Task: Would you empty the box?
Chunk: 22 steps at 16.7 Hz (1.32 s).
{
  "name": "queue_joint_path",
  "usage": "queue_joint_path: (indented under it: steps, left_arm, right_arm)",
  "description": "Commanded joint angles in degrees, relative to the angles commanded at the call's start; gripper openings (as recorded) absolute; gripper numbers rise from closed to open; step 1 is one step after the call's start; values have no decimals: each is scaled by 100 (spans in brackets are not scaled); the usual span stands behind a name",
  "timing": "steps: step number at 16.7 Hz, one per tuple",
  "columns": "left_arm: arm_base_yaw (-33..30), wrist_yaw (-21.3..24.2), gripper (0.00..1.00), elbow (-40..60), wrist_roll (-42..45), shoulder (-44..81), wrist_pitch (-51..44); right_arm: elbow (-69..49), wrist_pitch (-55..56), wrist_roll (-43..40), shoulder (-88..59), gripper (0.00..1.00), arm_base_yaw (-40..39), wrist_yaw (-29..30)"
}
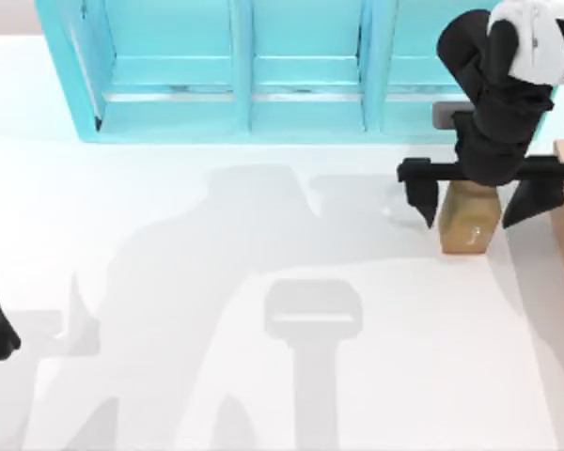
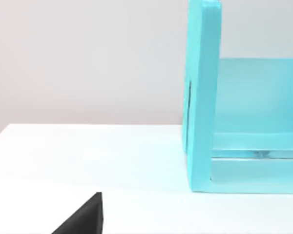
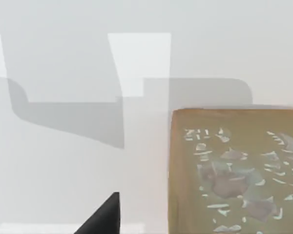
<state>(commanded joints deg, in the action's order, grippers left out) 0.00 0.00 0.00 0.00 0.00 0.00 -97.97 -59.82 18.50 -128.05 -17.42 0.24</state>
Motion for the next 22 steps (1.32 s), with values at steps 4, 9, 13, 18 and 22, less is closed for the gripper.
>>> queue_joint_path:
  steps: [4,9,13,18,22]
  left_arm:
    - [0,0,100,0,0,0,0]
    - [0,0,100,0,0,0,0]
    - [0,0,100,0,0,0,0]
    - [0,0,100,0,0,0,0]
    - [0,0,100,0,0,0,0]
  right_arm:
    - [0,0,0,0,100,0,0]
    - [-170,-197,-3,18,100,-27,-9]
    - [-783,-922,-14,144,100,-14,-2]
    - [-1376,-1651,-13,277,100,1,-3]
    - [-1372,-1647,-13,258,100,-9,-3]
